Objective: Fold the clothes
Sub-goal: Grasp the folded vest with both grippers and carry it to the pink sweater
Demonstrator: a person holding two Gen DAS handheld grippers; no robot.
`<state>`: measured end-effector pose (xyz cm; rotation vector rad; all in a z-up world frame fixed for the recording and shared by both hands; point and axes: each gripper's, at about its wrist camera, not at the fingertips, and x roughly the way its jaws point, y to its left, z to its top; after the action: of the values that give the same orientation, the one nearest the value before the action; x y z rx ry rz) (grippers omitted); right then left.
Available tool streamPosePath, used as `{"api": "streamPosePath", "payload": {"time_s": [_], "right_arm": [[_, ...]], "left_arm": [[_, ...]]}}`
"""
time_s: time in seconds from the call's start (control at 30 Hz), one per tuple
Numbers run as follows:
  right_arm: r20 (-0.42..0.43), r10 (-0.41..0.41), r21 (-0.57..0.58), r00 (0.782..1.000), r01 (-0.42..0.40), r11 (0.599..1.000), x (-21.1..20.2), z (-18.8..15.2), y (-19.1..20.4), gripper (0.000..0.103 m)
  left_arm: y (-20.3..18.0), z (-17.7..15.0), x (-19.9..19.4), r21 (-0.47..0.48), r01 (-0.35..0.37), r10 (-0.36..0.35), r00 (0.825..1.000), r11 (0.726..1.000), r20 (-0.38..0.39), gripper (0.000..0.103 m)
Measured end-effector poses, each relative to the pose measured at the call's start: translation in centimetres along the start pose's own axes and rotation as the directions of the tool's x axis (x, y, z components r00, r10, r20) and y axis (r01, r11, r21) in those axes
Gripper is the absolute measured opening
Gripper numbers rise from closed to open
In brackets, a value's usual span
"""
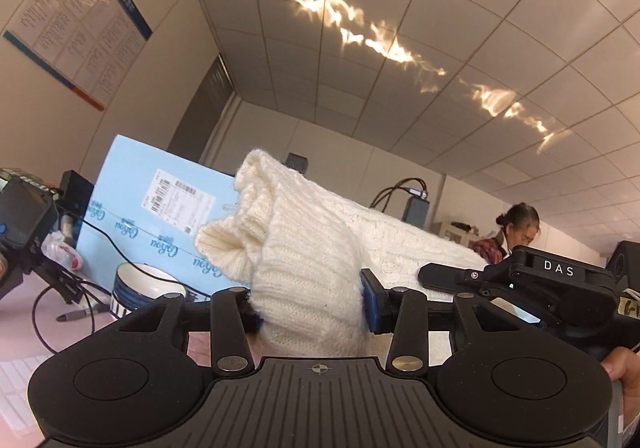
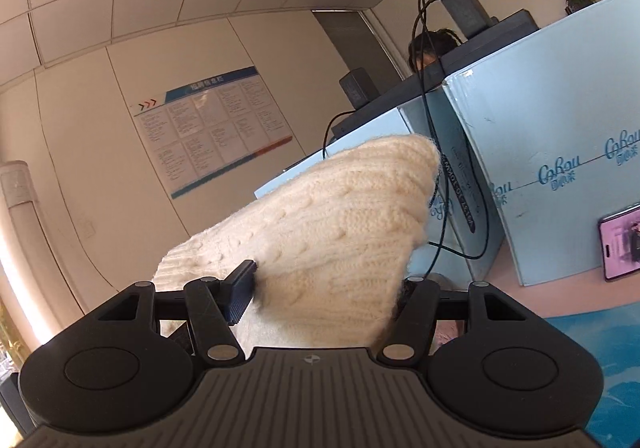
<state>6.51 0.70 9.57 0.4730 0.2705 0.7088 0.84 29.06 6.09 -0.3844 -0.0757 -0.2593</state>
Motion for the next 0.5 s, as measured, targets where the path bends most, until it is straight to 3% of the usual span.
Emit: {"api": "streamPosePath", "payload": {"time_s": [0.17, 0.3, 0.37, 0.5], "right_arm": [[-0.036, -0.064, -0.086, 0.997, 0.061, 0.994, 6.6, -0.5, -1.1, 0.060], [-0.119, -0.116, -0.062, 0.986, 0.109, 0.992, 10.9, -2.2, -4.5, 0.060], [-0.173, -0.124, -0.020, 0.977, 0.123, 0.992, 12.6, -3.3, -6.6, 0.061], [-0.208, -0.134, 0.069, 0.969, 0.151, 0.986, 14.3, -5.3, -9.4, 0.079]], "left_arm": [[3.1, -1.9, 3.6, -0.094, -0.089, 0.083, 0.994, 0.992, -0.066, 0.041], [4.7, -3.6, 4.8, -0.144, -0.168, 0.148, 0.978, 0.975, -0.145, 0.041], [4.8, -4.0, 5.0, -0.112, -0.210, 0.191, 0.968, 0.971, -0.164, 0.041], [4.4, -5.1, 6.0, -0.005, -0.303, 0.295, 0.930, 0.953, -0.220, 0.048]]}}
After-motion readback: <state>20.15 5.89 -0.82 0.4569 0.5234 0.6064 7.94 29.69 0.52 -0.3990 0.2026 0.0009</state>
